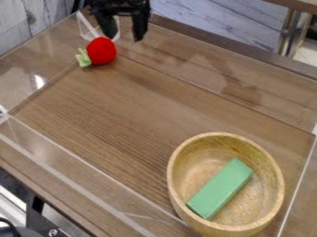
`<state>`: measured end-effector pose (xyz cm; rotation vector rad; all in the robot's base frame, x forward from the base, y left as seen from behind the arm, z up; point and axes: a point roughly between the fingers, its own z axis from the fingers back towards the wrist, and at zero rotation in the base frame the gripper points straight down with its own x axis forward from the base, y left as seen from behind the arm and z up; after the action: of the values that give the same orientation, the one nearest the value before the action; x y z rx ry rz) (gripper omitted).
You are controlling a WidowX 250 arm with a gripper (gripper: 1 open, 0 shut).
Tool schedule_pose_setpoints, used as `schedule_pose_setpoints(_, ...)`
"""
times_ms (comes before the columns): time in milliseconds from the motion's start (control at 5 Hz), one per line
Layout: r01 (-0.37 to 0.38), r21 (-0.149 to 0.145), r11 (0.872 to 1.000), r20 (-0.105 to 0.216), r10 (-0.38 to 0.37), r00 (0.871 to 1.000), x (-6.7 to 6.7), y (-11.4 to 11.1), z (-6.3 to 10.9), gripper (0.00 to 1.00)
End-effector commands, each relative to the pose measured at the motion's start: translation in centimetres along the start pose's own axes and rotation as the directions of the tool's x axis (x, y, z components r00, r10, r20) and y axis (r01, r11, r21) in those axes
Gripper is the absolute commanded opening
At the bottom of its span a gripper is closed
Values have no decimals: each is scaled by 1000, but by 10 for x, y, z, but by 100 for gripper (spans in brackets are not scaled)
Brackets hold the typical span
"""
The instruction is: Move the red fruit to the left
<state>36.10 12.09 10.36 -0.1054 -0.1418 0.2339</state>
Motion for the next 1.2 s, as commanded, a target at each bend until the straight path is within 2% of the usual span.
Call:
schedule_pose_setpoints(0,-84,20,996,115,81,990,11,-19,31,100)
schedule_pose_setpoints(200,-161,37,986,118,156,981,5,-32,20,100)
schedule_pose_setpoints(400,-89,31,996,118,85,989,2,-45,14,100)
schedule_pose_setpoints(600,-36,30,999,124,32,992,0,-47,9,100)
schedule_pose_setpoints(1000,54,31,998,128,-58,990,7,-46,20,100)
